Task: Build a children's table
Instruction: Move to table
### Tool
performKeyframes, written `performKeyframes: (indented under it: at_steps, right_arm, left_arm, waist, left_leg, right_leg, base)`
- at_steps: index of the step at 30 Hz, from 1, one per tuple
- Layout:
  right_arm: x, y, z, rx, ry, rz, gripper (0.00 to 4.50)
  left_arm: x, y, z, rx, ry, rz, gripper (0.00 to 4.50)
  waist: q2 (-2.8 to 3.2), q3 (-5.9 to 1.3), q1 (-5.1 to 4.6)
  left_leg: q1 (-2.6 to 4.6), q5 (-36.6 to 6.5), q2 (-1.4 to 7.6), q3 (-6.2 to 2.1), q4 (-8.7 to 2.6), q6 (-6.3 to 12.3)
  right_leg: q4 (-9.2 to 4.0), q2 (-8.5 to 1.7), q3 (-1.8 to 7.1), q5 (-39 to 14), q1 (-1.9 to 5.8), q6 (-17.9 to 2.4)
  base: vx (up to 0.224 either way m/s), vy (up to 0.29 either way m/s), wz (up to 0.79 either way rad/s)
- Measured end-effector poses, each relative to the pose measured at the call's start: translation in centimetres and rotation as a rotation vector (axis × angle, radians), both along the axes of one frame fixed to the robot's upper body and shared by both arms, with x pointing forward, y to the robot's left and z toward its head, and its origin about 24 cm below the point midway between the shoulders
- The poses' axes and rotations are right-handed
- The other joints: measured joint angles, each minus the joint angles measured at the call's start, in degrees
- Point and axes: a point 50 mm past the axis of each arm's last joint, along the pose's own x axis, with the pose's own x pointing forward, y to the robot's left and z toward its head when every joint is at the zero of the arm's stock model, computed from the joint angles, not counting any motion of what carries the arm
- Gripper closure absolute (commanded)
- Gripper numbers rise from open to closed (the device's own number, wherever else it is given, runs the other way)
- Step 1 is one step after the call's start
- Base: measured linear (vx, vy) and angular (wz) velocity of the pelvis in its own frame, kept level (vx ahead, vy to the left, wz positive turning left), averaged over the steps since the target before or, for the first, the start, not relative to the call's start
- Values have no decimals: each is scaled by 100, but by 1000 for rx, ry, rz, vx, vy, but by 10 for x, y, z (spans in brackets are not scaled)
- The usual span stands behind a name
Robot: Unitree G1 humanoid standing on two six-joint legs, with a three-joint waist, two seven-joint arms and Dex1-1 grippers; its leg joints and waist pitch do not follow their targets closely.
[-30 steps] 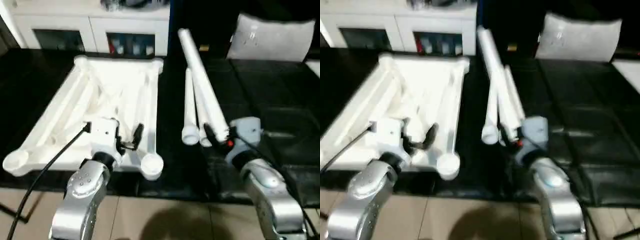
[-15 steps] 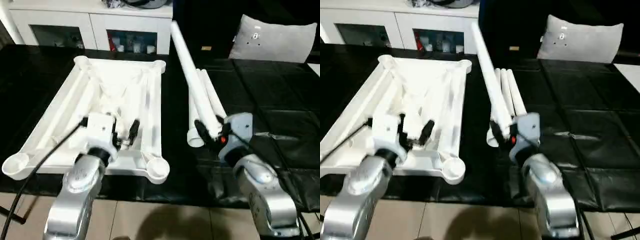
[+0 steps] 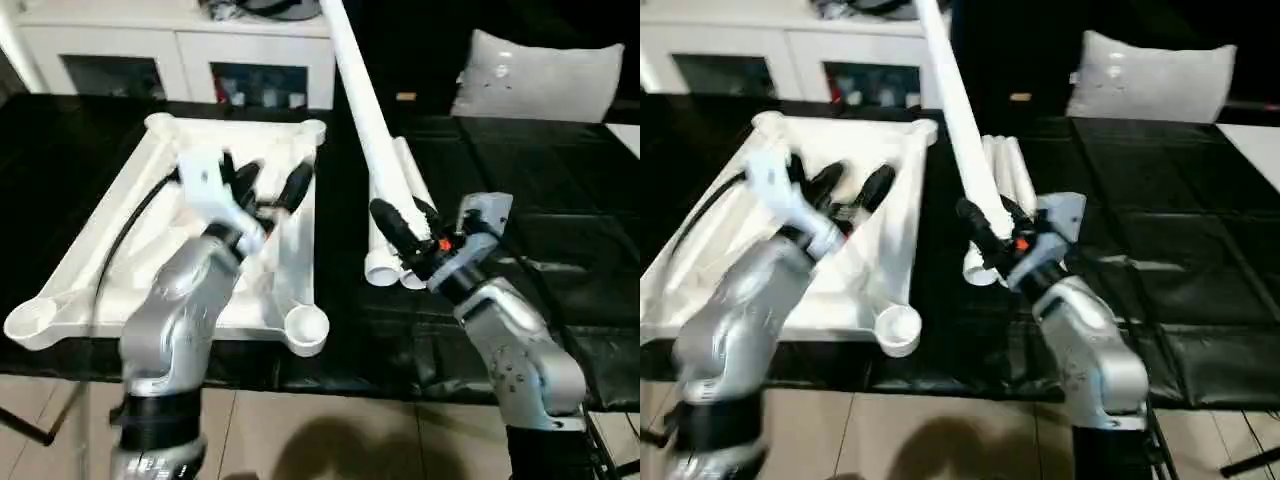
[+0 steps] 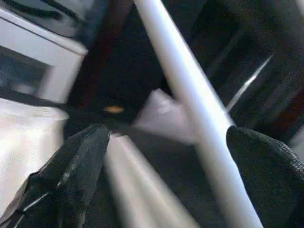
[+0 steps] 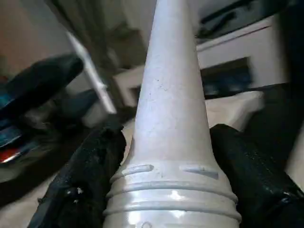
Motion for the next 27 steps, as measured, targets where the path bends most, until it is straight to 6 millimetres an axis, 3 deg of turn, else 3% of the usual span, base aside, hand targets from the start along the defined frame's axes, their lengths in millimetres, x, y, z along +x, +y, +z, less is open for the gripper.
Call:
performKeyframes:
  at_steps: [8, 14, 27]
  right_arm:
    - [-10, 12, 10, 66, -56, 205, 176]
    - [-11, 16, 10, 70, -55, 248, 176]
    - [-8, 18, 6, 37, -59, 229, 176]
  left_arm:
    - [10, -18, 13, -256, 57, -160, 0]
    - [14, -18, 14, -308, 82, -193, 0]
    - [17, -15, 22, -427, 65, -245, 105]
  waist:
    - [2, 0, 46]
    - [7, 3, 63]
    - [173, 64, 78]
  left_leg:
    - [-5, -1, 6, 5, -4, 2]
    - [-10, 0, 11, 6, -7, 1]
    - [-40, 3, 32, 4, -7, -3]
  right_leg:
    - [-10, -1, -5, 0, -2, -1]
    - [-18, -1, -12, 1, -2, -1]
    - [-33, -2, -53, 1, -5, -2]
  base:
    - [0, 0, 0]
    - [0, 0, 0]
    - [0, 0, 0]
